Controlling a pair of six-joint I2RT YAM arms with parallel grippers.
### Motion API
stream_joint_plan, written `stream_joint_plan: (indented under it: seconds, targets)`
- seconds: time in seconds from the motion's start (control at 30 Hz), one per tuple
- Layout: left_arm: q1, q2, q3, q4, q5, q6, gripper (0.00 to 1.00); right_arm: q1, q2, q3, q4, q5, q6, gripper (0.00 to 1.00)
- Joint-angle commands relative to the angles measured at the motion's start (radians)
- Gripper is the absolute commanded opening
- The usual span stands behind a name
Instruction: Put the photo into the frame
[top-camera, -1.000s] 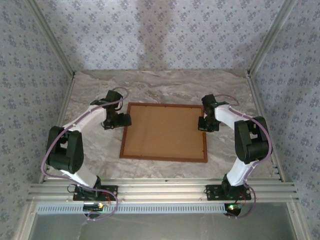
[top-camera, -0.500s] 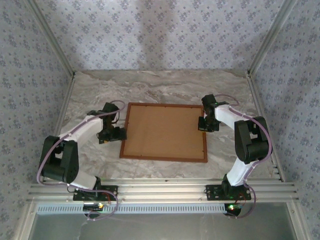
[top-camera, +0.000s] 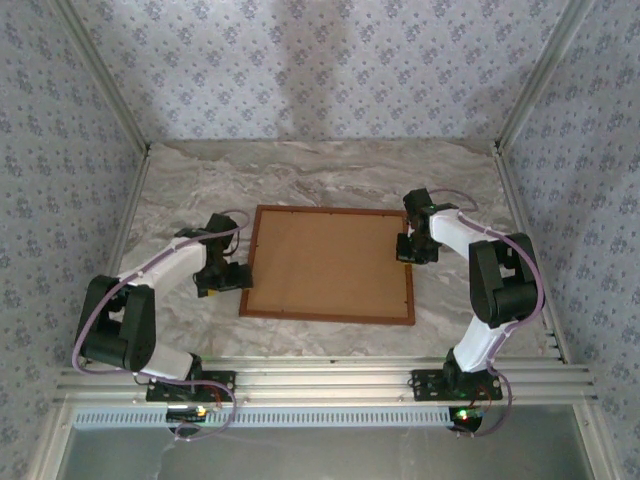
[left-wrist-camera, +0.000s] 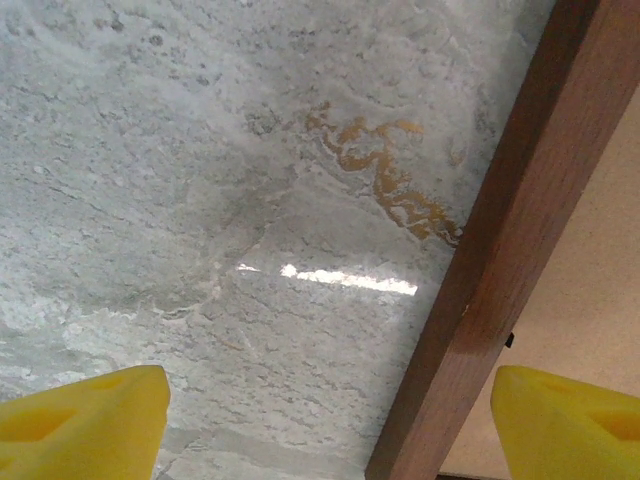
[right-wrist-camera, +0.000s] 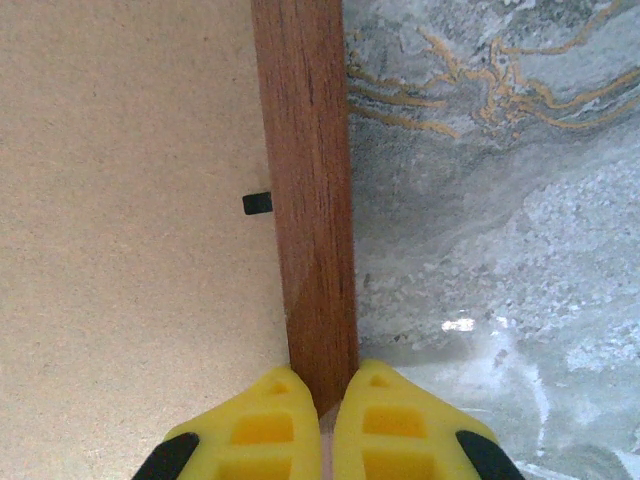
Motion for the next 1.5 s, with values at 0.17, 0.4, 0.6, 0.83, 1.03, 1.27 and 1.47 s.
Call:
stream_joint_plan:
  seconds: [0.17,0.4,0.6,0.83,1.03,1.27,1.47]
  targets:
    - [-0.033,0.042,-0.011,0.003,-0.013,-0.013,0.84,0.004,0.011,-0.006,0.005,-0.001,0.004,0.04]
    - [-0.056,0.087,-0.011,0.026,-0.025,-0.015,0.84,0.006,0.011,-0.005,0.004,-0.001,0.002,0.04]
    - [-0.081,0.082,0.026,-0.002,-0.055,-0.014,0.83,0.006,0.008,-0.005,0.002,-0.004,0.002,0.04]
    - [-0.069,0.037,0.059,-0.025,-0.073,-0.01,0.84,0.006,0.014,-0.002,0.003,-0.006,0.003,0.04]
    - [-0.055,0.045,0.054,-0.028,-0.101,-0.003,0.84,0.01,0.017,0.0,0.004,-0.004,0.003,0.04]
    - [-0.052,0.073,0.046,-0.016,-0.107,0.0,0.84,0.011,0.021,0.006,0.004,-0.006,0.002,0.04]
    - [-0.066,0.115,0.019,0.02,-0.071,-0.012,0.84,0.013,0.021,0.011,0.0,-0.007,0.001,0.04]
